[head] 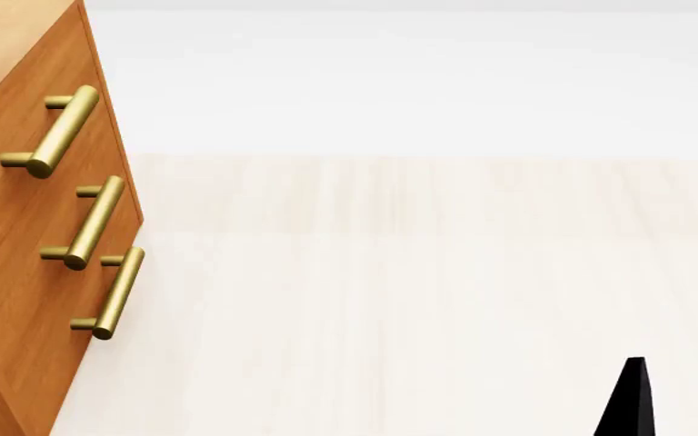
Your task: Put the bowl on top of the cabinet.
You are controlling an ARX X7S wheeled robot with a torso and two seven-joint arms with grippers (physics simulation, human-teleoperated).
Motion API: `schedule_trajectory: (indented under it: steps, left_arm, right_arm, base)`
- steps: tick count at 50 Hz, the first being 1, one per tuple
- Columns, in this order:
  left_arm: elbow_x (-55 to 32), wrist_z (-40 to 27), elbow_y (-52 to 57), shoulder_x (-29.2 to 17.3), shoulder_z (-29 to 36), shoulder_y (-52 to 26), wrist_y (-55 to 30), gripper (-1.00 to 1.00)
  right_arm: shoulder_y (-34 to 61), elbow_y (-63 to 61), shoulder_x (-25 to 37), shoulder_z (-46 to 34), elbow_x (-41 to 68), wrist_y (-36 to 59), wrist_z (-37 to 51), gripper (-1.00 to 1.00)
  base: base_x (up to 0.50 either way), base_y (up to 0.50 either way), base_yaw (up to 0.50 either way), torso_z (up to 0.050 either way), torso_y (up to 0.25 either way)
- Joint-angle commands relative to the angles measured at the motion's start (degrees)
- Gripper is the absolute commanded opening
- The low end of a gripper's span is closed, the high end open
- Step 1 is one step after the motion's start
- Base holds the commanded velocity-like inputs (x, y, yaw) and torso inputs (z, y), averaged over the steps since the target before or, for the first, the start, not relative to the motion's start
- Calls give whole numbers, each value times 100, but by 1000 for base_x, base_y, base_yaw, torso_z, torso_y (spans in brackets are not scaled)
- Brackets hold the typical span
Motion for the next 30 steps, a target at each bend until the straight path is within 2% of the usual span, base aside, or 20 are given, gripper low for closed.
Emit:
schedule_trajectory:
  steps: [1,15,22,26,30]
  left_arm:
    - [805,-27,227,347,-706,-8,-801,100]
    - [1239,-28,497,594,-1026,-9,-1101,100]
    - [1611,-29,969,704,-1303,-11,-1429,100]
    - [1936,-30,1445,918,-1665,-12,-1870,100]
    - [1891,-30,1733,1166,-1706,-12,-1851,100]
  right_arm:
    - [13,6,-9,-1,-22,22,8,100]
    - [-37,-45,-15,8,-41,-1,-13,100]
    - [29,-5,-47,-60,-116,55,-18,100]
    - [60,25,-51,-84,-125,84,-26,100]
    - [77,41,-62,-104,-163,100,-27,100]
  base:
    - [0,0,0,0,0]
    - [0,0,0,0,0]
    - [0,0,0,0,0]
    - [0,0,0,0,0]
    - [0,0,0,0,0]
